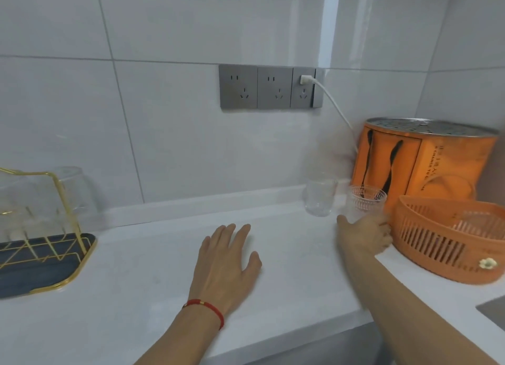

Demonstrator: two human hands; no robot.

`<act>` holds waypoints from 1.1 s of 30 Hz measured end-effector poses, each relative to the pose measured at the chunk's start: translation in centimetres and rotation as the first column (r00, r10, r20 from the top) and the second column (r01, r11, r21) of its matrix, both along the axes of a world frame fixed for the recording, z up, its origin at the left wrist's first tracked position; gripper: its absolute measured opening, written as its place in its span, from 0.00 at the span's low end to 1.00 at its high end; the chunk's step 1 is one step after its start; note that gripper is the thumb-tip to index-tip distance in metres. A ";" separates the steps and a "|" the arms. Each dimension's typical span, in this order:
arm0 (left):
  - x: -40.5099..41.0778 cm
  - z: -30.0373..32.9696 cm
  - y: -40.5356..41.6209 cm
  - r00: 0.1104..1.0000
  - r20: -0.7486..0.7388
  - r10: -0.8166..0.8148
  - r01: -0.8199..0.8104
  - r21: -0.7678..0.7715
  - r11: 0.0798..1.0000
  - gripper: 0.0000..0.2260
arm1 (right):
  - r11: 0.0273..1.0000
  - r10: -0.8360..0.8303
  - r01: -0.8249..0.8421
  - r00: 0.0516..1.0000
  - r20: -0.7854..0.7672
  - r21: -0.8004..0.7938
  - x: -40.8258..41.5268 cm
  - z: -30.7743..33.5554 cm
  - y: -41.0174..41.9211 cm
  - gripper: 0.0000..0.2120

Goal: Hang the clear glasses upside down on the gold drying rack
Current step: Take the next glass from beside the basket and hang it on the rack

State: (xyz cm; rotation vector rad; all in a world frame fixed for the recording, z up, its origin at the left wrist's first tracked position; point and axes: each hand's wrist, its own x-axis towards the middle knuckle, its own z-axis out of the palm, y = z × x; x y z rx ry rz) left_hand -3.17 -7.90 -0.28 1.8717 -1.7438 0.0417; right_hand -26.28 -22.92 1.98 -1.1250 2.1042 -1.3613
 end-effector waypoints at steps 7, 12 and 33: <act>0.0 0.4 0.2 0.999 -0.035 -0.007 0.006 -0.021 1.000 0.26 | 0.997 -0.075 0.074 0.996 -0.049 -0.019 0.5 -0.4 -0.2 0.43; -0.1 1.5 1.0 0.947 -0.300 -0.115 0.090 -0.096 0.991 0.28 | 0.942 0.221 -0.234 0.972 -0.079 -0.242 1.2 -0.5 5.3 0.43; 17.7 6.0 19.1 0.276 -0.952 -0.132 -0.166 -0.182 0.969 0.23 | 0.133 0.941 -0.937 0.018 0.337 -0.322 26.0 5.3 23.3 0.16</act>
